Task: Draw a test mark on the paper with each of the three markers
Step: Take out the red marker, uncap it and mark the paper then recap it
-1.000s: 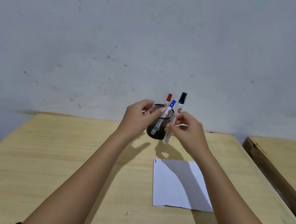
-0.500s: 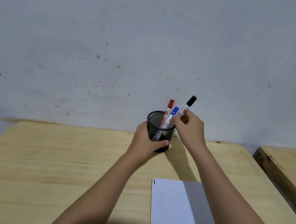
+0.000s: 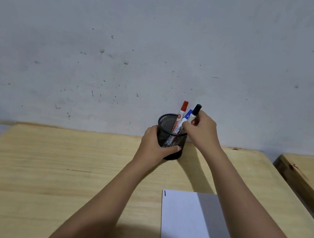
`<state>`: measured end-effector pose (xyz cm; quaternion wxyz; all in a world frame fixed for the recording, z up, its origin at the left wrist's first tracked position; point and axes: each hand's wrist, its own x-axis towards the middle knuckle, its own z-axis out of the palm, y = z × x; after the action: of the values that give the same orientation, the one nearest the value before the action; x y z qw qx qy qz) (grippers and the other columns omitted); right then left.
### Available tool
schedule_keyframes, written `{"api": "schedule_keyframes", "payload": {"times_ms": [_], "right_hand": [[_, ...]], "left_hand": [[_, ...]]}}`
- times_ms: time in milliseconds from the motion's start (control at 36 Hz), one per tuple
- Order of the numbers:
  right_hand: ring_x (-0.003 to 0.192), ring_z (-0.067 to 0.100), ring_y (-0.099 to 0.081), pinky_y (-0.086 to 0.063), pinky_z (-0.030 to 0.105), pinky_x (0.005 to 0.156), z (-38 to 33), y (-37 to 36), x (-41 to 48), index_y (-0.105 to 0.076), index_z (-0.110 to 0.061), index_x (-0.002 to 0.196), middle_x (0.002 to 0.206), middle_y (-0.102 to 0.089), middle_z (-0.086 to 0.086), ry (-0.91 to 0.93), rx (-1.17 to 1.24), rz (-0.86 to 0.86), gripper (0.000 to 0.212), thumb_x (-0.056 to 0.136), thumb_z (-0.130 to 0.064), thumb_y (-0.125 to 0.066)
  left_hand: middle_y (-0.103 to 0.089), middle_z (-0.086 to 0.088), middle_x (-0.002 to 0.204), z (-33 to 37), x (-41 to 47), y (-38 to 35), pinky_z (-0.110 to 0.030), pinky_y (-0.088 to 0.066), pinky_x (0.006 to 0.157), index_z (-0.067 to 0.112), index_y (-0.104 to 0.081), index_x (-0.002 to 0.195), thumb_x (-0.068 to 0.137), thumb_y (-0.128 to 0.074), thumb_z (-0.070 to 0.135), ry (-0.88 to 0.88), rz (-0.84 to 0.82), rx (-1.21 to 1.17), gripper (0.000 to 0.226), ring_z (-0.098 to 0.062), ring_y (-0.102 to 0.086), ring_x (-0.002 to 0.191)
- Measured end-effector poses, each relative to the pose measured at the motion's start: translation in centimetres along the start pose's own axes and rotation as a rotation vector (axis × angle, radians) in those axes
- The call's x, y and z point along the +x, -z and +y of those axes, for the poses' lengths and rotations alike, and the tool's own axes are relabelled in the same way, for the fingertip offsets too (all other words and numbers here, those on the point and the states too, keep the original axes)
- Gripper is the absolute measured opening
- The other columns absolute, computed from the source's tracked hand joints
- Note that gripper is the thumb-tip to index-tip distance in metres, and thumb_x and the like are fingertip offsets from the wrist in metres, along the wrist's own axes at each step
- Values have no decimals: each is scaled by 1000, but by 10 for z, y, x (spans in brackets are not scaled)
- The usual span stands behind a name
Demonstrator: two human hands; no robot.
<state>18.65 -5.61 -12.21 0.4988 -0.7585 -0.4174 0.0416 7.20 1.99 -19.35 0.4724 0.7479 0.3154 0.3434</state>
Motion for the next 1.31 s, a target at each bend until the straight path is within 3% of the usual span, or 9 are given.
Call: {"api": "schedule_keyframes", "payload": {"times_ms": [167,361,667,778,889,972,1083,1194,1306], "right_hand": [[67,13,-44,-34,19,54,1,-1,1,-48,-8,84,73,-49,-2,-53,34,17,14,79,-11,-61],[74,18,-46,-36,22,57,4,-2,1,-50,-7,82,76,-53,4,-88,72,24,14,78,-13,-62],[67,0,-46,-37,7,51,-7,-2,17,-56,-11,96,75,-48,-10,-180,233,81,23,80,-20,-69],[73,13,-51,-38,17,57,-9,-9,20,-61,-5,96,80,-56,-1,-195,183,83,29,74,-19,-74],[70,16,-52,-38,19,57,-8,-16,20,-65,2,90,71,-57,-1,-178,168,110,28,73,-19,-74],[66,16,-52,-39,18,55,-9,-17,21,-67,-2,85,64,-54,-4,-158,142,124,23,71,-19,-75],[64,10,-54,-49,26,64,-15,-15,21,-69,-7,87,68,-58,-7,-127,178,134,22,70,-19,-77],[65,3,-58,-51,21,63,-29,-3,16,-65,-12,85,70,-61,-8,-24,322,177,16,74,-15,-75],[69,-6,-61,-51,19,76,-49,14,10,-61,-17,84,79,-65,-10,113,440,250,15,76,-10,-72]], "left_hand": [[-55,0,115,-1,1,-1,-42,-53,92,19,-54,114,51,-80,46,-21,2,8,73,-17,-60,107],[-55,0,116,-3,3,0,-41,-53,93,19,-54,115,53,-82,45,-25,-9,9,73,-17,-59,108],[-53,-3,117,0,2,2,-37,-50,94,14,-53,116,61,-85,33,-35,-3,32,67,-18,-56,110],[-52,-4,117,2,1,3,-36,-50,94,15,-53,116,62,-85,31,-36,2,37,65,-18,-55,110],[-53,-4,118,1,1,3,-39,-50,95,15,-52,117,61,-84,35,-35,-8,39,68,-18,-56,109],[-53,-4,118,2,1,2,-39,-50,94,15,-53,117,60,-84,35,-36,-3,50,68,-18,-56,109],[-52,-3,117,5,0,3,-37,-50,94,15,-52,117,61,-84,35,-36,-2,62,67,-17,-56,108],[-52,-3,116,9,-3,4,-33,-49,92,14,-53,116,63,-83,34,-38,2,81,64,-17,-55,107],[-53,-4,113,11,-5,4,-29,-47,88,13,-53,114,63,-82,35,-29,-1,106,62,-16,-53,107]]}}
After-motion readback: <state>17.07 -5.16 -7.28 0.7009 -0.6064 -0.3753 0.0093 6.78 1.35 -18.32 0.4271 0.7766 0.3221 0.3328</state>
